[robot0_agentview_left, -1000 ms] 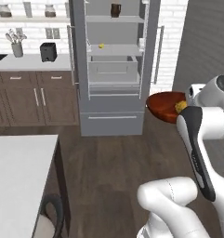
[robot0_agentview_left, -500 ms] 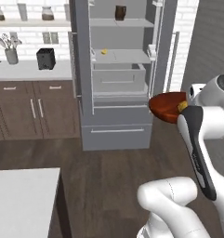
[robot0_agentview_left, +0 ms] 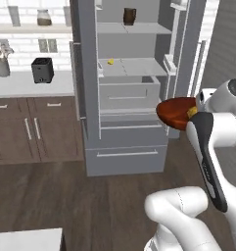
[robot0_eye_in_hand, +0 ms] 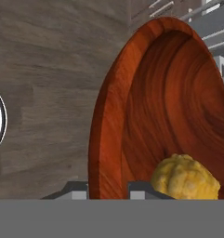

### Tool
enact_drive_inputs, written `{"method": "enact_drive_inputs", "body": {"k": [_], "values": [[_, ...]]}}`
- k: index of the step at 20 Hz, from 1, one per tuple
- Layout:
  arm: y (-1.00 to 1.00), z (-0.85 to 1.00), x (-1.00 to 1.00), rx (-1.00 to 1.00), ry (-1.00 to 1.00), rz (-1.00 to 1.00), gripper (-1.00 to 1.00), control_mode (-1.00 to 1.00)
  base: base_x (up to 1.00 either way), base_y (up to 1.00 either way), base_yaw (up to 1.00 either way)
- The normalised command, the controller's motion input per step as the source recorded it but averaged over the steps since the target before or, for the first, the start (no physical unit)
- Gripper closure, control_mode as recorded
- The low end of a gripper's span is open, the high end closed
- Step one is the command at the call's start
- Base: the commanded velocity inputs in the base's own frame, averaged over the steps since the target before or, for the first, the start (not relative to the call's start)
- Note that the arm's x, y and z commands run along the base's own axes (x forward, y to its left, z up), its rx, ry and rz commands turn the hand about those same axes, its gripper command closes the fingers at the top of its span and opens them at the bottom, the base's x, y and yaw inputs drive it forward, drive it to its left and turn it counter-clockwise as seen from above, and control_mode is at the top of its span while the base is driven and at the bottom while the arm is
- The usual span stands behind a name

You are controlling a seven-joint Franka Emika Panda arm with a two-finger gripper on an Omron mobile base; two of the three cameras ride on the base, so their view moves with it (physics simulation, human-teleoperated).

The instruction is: Pick the chicken drumstick and squash from their plates and place them in the bowl. Then put the bowl in the fridge.

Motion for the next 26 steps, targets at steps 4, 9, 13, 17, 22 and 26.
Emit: {"method": "enact_drive_inputs", "body": {"k": [4,9,13,17,22,26], "values": [[0.00,0.00,0.00,0.00,0.00,0.00,1.00,1.00,0.72,0.19,-0.06],[0.00,0.00,0.00,0.00,0.00,0.00,1.00,1.00,0.68,0.27,-0.04],[0.00,0.00,0.00,0.00,0.00,0.00,1.00,1.00,0.67,0.33,-0.02],[0.00,0.00,0.00,0.00,0.00,0.00,1.00,1.00,0.70,0.34,-0.03],[0.00,0.00,0.00,0.00,0.00,0.00,1.00,1.00,0.76,0.17,-0.06],[0.00,0.00,0.00,0.00,0.00,0.00,1.00,1.00,0.71,0.12,-0.12]]}}
